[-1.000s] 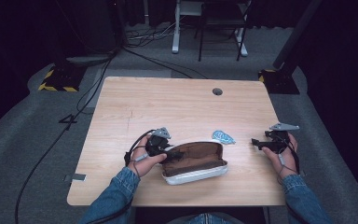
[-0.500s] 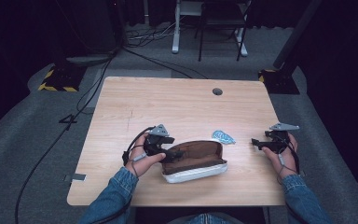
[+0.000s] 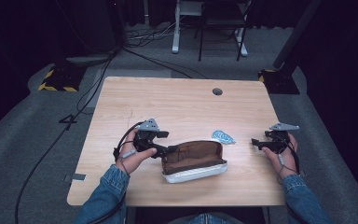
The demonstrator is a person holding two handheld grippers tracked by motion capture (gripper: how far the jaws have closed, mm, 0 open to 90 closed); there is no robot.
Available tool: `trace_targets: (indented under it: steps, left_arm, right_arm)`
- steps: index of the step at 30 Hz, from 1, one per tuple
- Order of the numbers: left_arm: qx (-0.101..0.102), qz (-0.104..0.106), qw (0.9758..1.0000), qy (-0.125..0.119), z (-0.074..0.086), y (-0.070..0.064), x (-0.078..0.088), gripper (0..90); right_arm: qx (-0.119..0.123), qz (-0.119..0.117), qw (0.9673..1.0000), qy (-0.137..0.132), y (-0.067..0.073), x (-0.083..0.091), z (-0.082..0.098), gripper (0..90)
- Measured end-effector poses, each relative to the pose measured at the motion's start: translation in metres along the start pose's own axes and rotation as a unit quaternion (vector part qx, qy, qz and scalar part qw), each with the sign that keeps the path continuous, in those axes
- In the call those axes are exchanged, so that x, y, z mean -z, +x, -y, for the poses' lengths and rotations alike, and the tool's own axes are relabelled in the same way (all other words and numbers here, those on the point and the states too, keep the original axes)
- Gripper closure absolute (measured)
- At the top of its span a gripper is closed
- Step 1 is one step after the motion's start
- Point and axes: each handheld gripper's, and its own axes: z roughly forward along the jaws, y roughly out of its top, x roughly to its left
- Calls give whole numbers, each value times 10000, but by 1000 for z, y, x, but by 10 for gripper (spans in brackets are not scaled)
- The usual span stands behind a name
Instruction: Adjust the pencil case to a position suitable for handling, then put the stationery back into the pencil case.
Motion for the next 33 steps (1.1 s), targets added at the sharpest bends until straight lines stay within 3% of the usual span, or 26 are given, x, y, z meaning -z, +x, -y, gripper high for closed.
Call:
trace_targets:
  steps: [8, 11, 14, 19, 21, 24, 28, 30, 33]
  left_arm:
    - [117, -404, 9988, -260, 2, 10, 27, 261]
    - [113, -716, 9970, -277, 6, 16, 39, 262]
    - [268, -1026, 9940, -260, 14, 23, 49, 261]
    - [453, -1567, 9865, -148, 32, 40, 63, 262]
    - [610, -1764, 9824, -111, 42, 49, 67, 257]
    - [717, -1982, 9775, -47, 52, 57, 70, 242]
    - [1082, -2245, 9684, 129, 69, 71, 76, 219]
    - [1147, -2410, 9635, 223, 76, 77, 77, 210]
    - [1204, -2567, 9581, 414, 86, 84, 76, 204]
  right_arm:
    - [16, -22, 10000, 4, 0, 0, 0, 190]
    - [34, -36, 10000, 9, 0, 0, 0, 190]
    - [51, -53, 10000, 13, 0, 0, -1, 193]
    - [40, -76, 10000, -14, 0, -1, -2, 247]
    - [34, -67, 10000, -29, 1, -1, -2, 255]
    - [33, -63, 10000, 20, 2, -1, -4, 291]
    - [-59, -133, 9998, 145, 4, 0, -7, 304]
    - [-203, -258, 9993, 177, 5, 2, -10, 312]
    - [-134, -275, 9994, 173, 6, 3, -12, 288]
